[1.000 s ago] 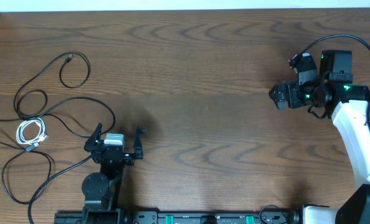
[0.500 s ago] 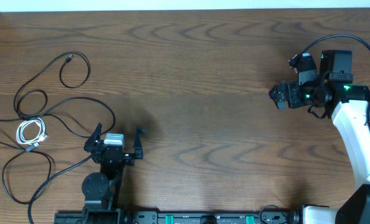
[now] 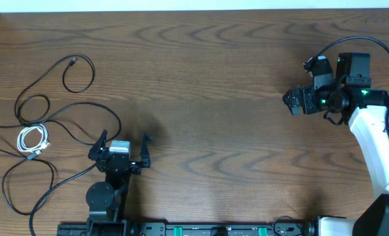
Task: Untangle cables
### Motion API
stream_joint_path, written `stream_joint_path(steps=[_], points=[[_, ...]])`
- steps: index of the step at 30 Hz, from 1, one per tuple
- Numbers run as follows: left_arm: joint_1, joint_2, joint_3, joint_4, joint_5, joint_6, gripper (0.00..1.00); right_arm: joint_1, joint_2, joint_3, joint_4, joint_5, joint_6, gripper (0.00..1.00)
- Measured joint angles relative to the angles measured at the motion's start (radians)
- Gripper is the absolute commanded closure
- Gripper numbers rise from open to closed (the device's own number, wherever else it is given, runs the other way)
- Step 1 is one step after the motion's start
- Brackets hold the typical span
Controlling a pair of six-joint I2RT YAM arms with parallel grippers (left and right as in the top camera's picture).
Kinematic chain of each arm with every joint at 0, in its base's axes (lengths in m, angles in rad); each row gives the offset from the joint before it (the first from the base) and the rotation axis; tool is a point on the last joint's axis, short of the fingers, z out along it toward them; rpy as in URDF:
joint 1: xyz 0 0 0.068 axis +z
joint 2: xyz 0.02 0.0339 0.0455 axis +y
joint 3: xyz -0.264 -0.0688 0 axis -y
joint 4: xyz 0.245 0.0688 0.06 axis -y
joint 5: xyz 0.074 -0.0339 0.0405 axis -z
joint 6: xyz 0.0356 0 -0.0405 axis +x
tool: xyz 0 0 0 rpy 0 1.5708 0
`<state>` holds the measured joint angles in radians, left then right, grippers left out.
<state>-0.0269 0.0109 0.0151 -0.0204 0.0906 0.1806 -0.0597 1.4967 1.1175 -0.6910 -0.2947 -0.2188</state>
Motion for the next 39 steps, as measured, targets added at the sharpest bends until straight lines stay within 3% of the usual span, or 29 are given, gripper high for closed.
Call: stream_joint_path(steps=[11, 17, 29, 39], points=[[0.0, 0.0, 0.0, -0.001, 0.0, 0.0, 0.01, 0.0, -0.012, 0.0, -0.047, 0.019, 0.0, 0.01], [0.0, 0.0, 0.0, -0.001, 0.0, 0.0, 0.01, 0.0, -0.117, -0.015, -0.028, 0.028, -0.001, 0.01], [0.001, 0.0, 0.003, -0.006, -0.007, 0.0, 0.01, 0.0, -0.495, -0.579, 0.66, -0.04, 0.0, 0.01], [0.001, 0.0, 0.003, -0.006, -0.011, 0.0, 0.01, 0.0, -0.764, -0.985, 1.091, -0.068, 0.011, 0.01]])
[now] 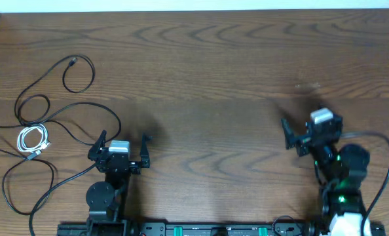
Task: Untangle cables
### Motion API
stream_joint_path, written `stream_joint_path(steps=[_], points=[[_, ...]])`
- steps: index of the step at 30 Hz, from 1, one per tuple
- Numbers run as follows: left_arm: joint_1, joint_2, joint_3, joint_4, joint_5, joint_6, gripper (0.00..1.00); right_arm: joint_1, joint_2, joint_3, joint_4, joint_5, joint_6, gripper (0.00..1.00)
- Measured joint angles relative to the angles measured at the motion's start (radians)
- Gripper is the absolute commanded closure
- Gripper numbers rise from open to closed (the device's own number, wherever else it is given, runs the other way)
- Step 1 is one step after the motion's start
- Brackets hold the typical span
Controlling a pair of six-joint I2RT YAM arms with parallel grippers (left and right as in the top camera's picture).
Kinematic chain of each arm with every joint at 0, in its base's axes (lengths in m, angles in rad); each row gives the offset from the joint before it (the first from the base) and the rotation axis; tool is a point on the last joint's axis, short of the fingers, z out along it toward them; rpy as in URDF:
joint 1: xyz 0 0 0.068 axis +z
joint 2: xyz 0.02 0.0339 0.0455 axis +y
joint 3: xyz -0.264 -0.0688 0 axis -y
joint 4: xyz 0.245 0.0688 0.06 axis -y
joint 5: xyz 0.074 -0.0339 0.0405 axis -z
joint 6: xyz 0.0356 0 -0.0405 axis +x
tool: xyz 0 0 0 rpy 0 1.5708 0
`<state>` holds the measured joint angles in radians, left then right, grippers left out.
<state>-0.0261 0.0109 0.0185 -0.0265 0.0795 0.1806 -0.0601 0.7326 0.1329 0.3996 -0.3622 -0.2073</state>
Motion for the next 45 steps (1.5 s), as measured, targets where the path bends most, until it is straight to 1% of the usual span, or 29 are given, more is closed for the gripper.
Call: stream_joint_path(steps=[4, 7, 12, 21, 28, 33, 45], points=[[0.0, 0.0, 0.0, 0.0, 0.0, 0.0, 0.0, 0.0, -0.102, -0.098, 0.05, -0.002, 0.0, 0.01], [0.0, 0.0, 0.0, 0.0, 0.0, 0.0, 0.01, 0.0, -0.194, -0.126, -0.034, 0.004, 0.0, 0.01], [0.0, 0.0, 0.0, 0.0, 0.0, 0.0, 0.0, 0.0, -0.298, -0.126, -0.111, 0.023, 0.0, 0.01], [0.0, 0.0, 0.0, 0.0, 0.0, 0.0, 0.01, 0.0, -0.413, -0.126, -0.27, 0.041, 0.0, 0.01], [0.0, 0.0, 0.0, 0.0, 0.0, 0.0, 0.01, 0.0, -0.51, -0.126, -0.444, 0.061, 0.0, 0.01], [0.0, 0.0, 0.0, 0.0, 0.0, 0.0, 0.01, 0.0, -0.562, -0.126, -0.447, 0.075, 0.0, 0.01], [0.0, 0.0, 0.0, 0.0, 0.0, 0.0, 0.0, 0.0, -0.577, -0.126, -0.447, 0.081, 0.0, 0.01]])
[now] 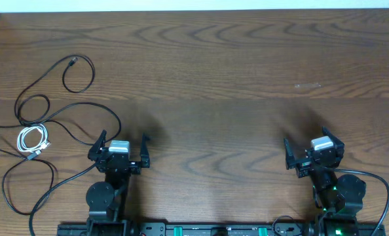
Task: Untangle cables
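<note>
A long black cable (70,111) lies in loose loops over the left part of the wooden table, one plug end (73,61) at the top left. A small coiled white cable (33,140) rests among the black loops. My left gripper (123,141) stands open near the front edge, just right of the black cable, with nothing between its fingers. Far from the cables, my right gripper (310,147) stands open at the front right, also holding nothing.
The black cable runs off the table's left edge and trails toward the front edge at the lower left. The arm bases and a black rail (214,229) line the front edge. A faint mark (307,85) shows on the wood at the right.
My right gripper has drawn back a little toward the front edge and now sits lower over its base. The left gripper and both cables have not moved.
At first my right arm was stretched out at the far right of the table, its gripper pointing left. Later it stood folded back near the front right. Now it rests still closer to its base. The cables and left gripper stayed put throughout.
</note>
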### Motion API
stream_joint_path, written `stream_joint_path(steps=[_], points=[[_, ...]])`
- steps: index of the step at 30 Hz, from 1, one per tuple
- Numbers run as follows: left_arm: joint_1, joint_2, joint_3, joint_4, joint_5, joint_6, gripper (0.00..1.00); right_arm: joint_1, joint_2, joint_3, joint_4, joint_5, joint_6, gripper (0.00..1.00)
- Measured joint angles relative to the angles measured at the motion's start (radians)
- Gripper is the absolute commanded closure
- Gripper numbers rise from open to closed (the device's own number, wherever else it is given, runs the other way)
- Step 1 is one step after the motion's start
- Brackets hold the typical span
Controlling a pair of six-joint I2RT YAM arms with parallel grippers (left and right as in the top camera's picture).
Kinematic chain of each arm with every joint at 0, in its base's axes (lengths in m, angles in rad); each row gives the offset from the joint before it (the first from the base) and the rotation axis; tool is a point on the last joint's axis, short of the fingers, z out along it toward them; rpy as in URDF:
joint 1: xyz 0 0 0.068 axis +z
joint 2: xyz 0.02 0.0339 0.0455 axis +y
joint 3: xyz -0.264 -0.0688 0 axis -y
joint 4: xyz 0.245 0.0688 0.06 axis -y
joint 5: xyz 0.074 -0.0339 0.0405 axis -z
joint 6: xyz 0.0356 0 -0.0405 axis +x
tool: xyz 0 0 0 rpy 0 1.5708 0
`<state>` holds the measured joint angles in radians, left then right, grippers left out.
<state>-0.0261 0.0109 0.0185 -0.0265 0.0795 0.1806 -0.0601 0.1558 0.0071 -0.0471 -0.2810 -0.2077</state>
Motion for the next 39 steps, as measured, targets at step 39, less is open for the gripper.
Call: stream_joint_path(steps=[39], points=[[0.0, 0.0, 0.0, 0.0, 0.0, 0.0, 0.01, 0.006, -0.143, 0.0, 0.0, 0.002, 0.0, 0.01]])
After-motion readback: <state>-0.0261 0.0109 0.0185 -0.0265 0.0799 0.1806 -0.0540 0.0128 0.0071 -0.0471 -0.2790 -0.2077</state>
